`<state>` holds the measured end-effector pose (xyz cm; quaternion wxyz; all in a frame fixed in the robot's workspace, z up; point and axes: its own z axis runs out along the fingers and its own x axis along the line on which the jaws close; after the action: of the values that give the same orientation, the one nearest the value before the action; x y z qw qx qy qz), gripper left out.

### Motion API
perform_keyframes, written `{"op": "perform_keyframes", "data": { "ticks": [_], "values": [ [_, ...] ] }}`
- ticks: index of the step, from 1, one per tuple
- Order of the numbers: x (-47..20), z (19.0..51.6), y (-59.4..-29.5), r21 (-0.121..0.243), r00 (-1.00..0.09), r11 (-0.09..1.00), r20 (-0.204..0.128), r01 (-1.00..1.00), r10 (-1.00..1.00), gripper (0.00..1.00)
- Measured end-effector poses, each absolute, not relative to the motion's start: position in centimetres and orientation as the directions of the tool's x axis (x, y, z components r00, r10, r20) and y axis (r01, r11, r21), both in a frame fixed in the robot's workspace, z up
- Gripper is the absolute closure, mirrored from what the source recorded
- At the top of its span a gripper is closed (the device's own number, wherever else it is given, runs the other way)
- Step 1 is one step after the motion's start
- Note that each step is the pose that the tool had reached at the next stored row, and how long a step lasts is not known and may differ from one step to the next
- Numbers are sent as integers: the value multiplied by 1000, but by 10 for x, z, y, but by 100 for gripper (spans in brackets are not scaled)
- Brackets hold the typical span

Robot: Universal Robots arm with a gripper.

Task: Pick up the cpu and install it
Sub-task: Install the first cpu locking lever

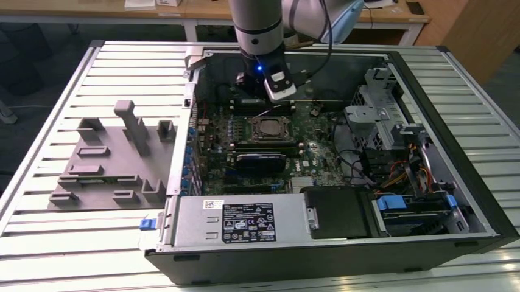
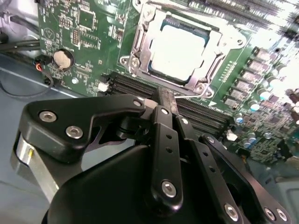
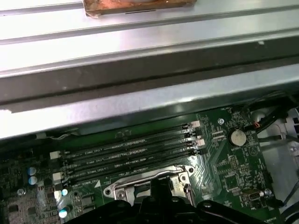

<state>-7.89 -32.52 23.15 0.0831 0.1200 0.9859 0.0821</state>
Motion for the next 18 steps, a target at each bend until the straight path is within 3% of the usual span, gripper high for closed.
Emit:
{"op": "perform_keyframes", "data": {
  "ticks": [18],
  "values": [
    [-78,214,-312,185,-953,954,-152,235,264,89]
  ]
}}
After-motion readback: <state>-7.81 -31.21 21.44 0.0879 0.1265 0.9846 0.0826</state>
